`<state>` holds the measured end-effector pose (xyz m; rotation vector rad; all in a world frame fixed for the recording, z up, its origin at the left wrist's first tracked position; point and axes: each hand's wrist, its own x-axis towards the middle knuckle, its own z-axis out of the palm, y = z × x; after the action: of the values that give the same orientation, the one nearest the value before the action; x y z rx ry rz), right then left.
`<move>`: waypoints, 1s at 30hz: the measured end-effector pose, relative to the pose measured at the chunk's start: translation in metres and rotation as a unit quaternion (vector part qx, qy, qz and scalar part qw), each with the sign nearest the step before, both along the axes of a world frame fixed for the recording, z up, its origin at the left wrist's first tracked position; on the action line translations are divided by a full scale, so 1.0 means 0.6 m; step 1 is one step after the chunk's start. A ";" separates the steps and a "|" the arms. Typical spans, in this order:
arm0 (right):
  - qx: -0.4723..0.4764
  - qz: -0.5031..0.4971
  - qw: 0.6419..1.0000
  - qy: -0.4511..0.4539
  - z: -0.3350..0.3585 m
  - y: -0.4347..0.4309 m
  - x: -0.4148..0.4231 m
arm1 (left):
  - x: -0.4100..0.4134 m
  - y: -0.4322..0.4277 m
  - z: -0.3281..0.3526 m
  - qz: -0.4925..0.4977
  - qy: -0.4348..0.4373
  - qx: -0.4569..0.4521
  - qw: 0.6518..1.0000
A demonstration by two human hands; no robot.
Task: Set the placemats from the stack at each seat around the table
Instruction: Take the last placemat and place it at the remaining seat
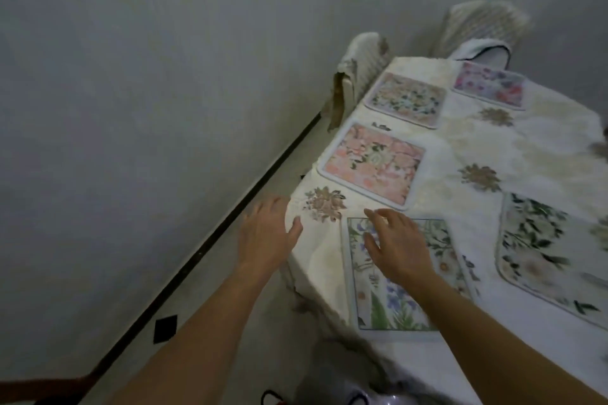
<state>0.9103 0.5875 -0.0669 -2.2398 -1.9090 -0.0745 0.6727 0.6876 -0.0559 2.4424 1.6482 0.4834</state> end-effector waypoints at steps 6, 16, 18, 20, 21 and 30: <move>-0.017 -0.128 0.991 0.033 -0.029 -0.101 0.147 | 0.123 -0.022 -0.045 -0.032 -0.048 -0.056 0.997; -0.069 -0.236 0.962 0.118 -0.091 -0.200 0.294 | 0.225 -0.091 -0.134 0.086 -0.098 -0.216 0.968; -0.071 -0.240 0.957 0.149 -0.109 -0.198 0.304 | 0.234 -0.100 -0.145 0.116 -0.102 -0.234 0.960; -0.084 -0.248 0.948 0.181 -0.126 -0.191 0.311 | 0.240 -0.106 -0.152 0.137 -0.109 -0.245 0.954; -0.093 -0.250 0.944 0.195 -0.134 -0.186 0.313 | 0.242 -0.108 -0.154 0.144 -0.113 -0.252 0.950; -0.133 -0.308 0.897 0.287 -0.159 -0.151 0.297 | 0.252 -0.104 -0.174 0.179 -0.145 -0.314 0.921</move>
<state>1.0885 0.4971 -0.1624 -2.5593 -0.9137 0.7117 0.8240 0.6250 -0.1605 1.5441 1.7693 0.2760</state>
